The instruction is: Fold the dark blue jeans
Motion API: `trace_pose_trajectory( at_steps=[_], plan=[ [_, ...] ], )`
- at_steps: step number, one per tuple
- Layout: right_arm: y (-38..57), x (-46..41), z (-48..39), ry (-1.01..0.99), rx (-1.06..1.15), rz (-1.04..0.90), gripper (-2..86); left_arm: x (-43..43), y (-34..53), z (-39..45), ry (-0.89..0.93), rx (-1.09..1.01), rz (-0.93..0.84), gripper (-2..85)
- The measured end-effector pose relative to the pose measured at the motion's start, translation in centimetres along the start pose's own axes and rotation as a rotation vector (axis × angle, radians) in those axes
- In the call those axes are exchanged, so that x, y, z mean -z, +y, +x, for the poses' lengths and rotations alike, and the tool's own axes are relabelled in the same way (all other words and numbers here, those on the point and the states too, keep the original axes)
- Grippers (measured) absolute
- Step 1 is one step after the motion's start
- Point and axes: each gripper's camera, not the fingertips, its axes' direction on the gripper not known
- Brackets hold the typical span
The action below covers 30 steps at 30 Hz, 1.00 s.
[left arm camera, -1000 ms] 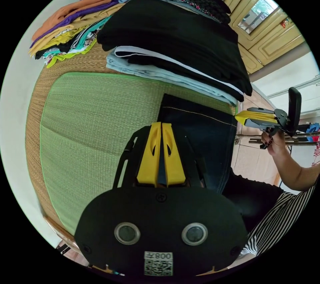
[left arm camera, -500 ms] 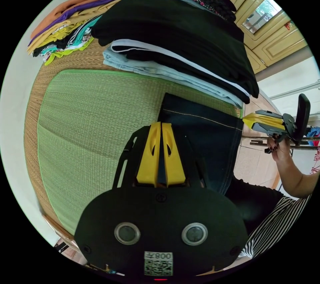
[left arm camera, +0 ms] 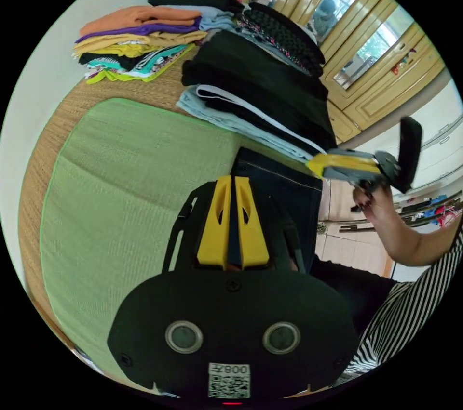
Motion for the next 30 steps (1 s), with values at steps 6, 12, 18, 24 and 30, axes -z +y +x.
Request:
trace_pose_trajectory(
  at_steps=[6,12,18,24,30],
  plan=[
    [-6.4,-4.3,-1.0,0.034,0.067,-0.091,0.0,2.4,11.2,-4.2,-0.027,0.114,-0.059,6.3],
    [-9.3,-6.4,-1.7,0.110,0.103,-0.163,0.0,0.8,19.8,-6.4,-0.091,0.195,-0.237,7.0],
    [-11.9,-6.2,-2.9,0.134,0.108,-0.164,0.0,-1.1,23.1,-7.7,-0.164,0.188,-0.274,3.1],
    [-14.6,-5.4,-3.6,0.118,0.093,-0.163,0.0,-0.8,26.7,-9.0,-0.168,0.200,-0.212,0.5],
    [-17.5,-4.2,-4.3,0.096,0.083,-0.175,0.0,-1.8,31.0,-11.1,-0.150,0.259,-0.151,0.2]
  ],
)
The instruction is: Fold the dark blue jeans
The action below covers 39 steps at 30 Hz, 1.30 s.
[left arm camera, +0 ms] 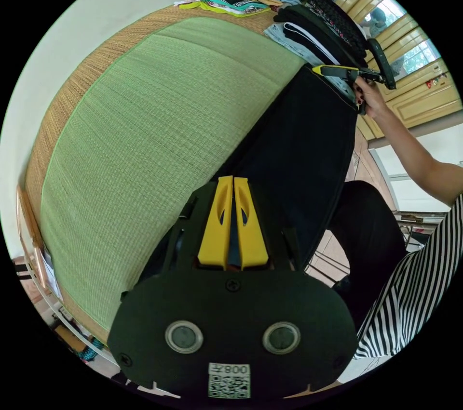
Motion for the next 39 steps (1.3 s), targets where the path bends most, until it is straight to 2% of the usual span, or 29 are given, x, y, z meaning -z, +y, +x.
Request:
trace_pose_trajectory(
  at_steps=[5,15,19,22,26,30,33,39],
  plan=[
    [-2.5,1.8,-0.6,0.008,-0.010,-0.004,-0.1,-1.7,2.5,-2.2,-0.062,0.020,0.048,0.1],
    [-6.5,6.6,-3.4,0.010,0.007,0.035,0.0,-7.9,7.7,-6.6,-0.035,0.088,0.049,0.5],
    [-7.8,9.7,-8.2,-0.118,0.128,0.079,0.0,-8.6,10.9,-8.7,-0.027,0.149,0.145,0.3],
    [-8.8,9.4,-13.8,-0.247,0.284,0.011,0.0,-9.4,13.8,-10.2,-0.038,0.207,0.184,0.2],
    [-10.9,7.7,-19.8,-0.198,0.404,-0.081,0.0,-11.7,18.7,-12.8,-0.077,0.350,0.175,0.1],
    [-13.1,7.4,-21.0,-0.117,0.365,-0.105,0.0,-15.3,22.4,-15.9,-0.103,0.459,0.089,0.1],
    [-14.9,8.8,-21.3,-0.153,0.329,-0.107,0.0,-17.2,24.7,-18.1,-0.022,0.505,0.130,0.1],
    [-17.9,12.4,-23.5,-0.096,0.293,-0.083,0.0,-19.2,29.6,-20.5,-0.086,0.562,0.194,0.1]
  ],
)
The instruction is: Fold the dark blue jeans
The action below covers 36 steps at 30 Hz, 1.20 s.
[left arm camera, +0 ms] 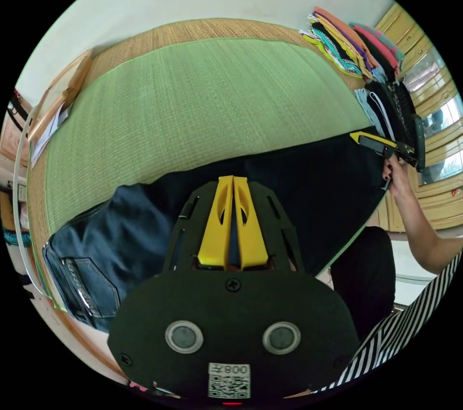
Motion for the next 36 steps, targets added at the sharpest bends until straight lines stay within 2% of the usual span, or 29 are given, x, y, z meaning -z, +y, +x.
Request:
trace_pose_trajectory(
  at_steps=[2,4,7,10,14,18,23,31,36],
  plan=[
    [-1.4,0.8,-0.2,-0.013,-0.016,-0.015,0.0,-1.7,1.3,-2.5,-0.035,0.039,-0.035,0.1],
    [-2.5,1.9,-0.4,-0.031,-0.027,-0.026,0.0,-3.1,2.2,-4.4,0.006,0.066,-0.065,0.2],
    [-4.0,4.0,-1.5,-0.003,-0.023,-0.024,0.0,-3.5,3.8,-7.2,0.011,0.109,0.000,0.5],
    [-5.6,6.7,-3.2,-0.088,-0.013,0.024,0.0,-4.0,5.3,-10.3,0.006,0.146,0.048,1.2],
    [-9.2,8.9,-8.8,-0.277,0.120,0.045,0.0,-5.4,6.8,-15.5,0.041,0.216,0.094,4.4],
    [-13.2,9.3,-15.1,-0.360,0.259,0.009,0.0,-7.5,7.1,-19.4,0.086,0.233,0.104,6.8],
    [-20.5,9.1,-23.3,-0.464,0.400,-0.040,0.1,-13.2,6.9,-23.2,0.077,0.180,-0.038,3.1],
    [-29.6,7.9,-32.5,-0.592,0.512,-0.174,0.5,-15.9,11.8,-27.5,0.168,0.187,0.158,0.5],
    [-30.9,8.5,-36.6,-0.723,0.578,-0.292,0.6,-17.5,15.2,-29.7,0.220,0.214,0.236,0.3]
  ],
)
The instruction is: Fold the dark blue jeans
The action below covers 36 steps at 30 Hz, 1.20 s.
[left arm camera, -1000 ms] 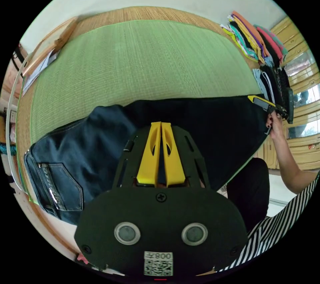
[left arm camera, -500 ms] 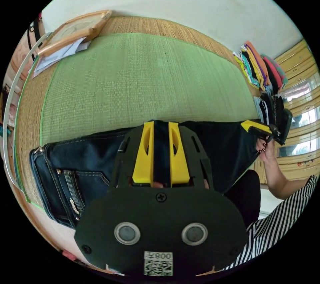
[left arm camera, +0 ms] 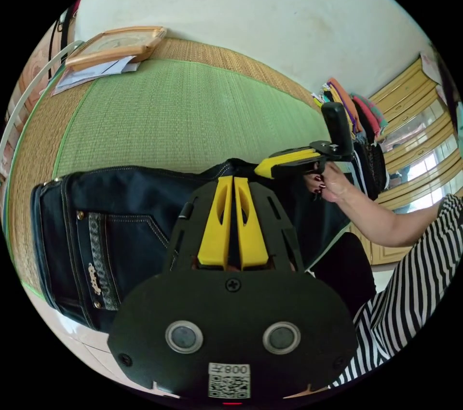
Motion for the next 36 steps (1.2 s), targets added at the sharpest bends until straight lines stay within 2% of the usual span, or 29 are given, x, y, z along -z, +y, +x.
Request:
trace_pose_trajectory(
  at_steps=[4,10,15,18,25,31,34,36],
  plan=[
    [-0.7,1.1,-3.4,-0.027,0.026,-0.010,0.6,-1.4,2.1,-2.2,0.024,0.003,0.007,0.3],
    [-5.2,6.1,-9.3,0.218,0.152,0.098,2.9,-3.3,3.7,-4.9,0.046,0.000,0.032,0.3],
    [-10.4,5.0,-11.9,0.207,0.274,-0.032,6.9,-4.9,4.4,-6.5,0.045,-0.015,0.044,0.3],
    [-12.1,4.5,-13.7,0.273,0.336,-0.078,7.4,-5.8,4.9,-7.3,0.048,-0.019,0.051,0.3],
    [-15.6,6.0,-15.4,0.233,0.336,-0.108,2.2,-7.4,6.1,-9.1,0.054,0.002,0.085,0.2],
    [-17.2,9.8,-16.2,0.241,0.264,-0.004,0.6,-6.3,8.1,-12.8,-0.165,0.158,0.142,0.1],
    [-18.1,11.0,-16.2,0.227,0.222,0.017,0.3,-6.9,9.3,-14.9,-0.321,0.252,0.078,0.0],
    [-18.9,11.4,-15.7,0.225,0.176,0.003,0.3,-7.7,10.0,-15.7,-0.336,0.258,0.043,0.0]
  ],
)
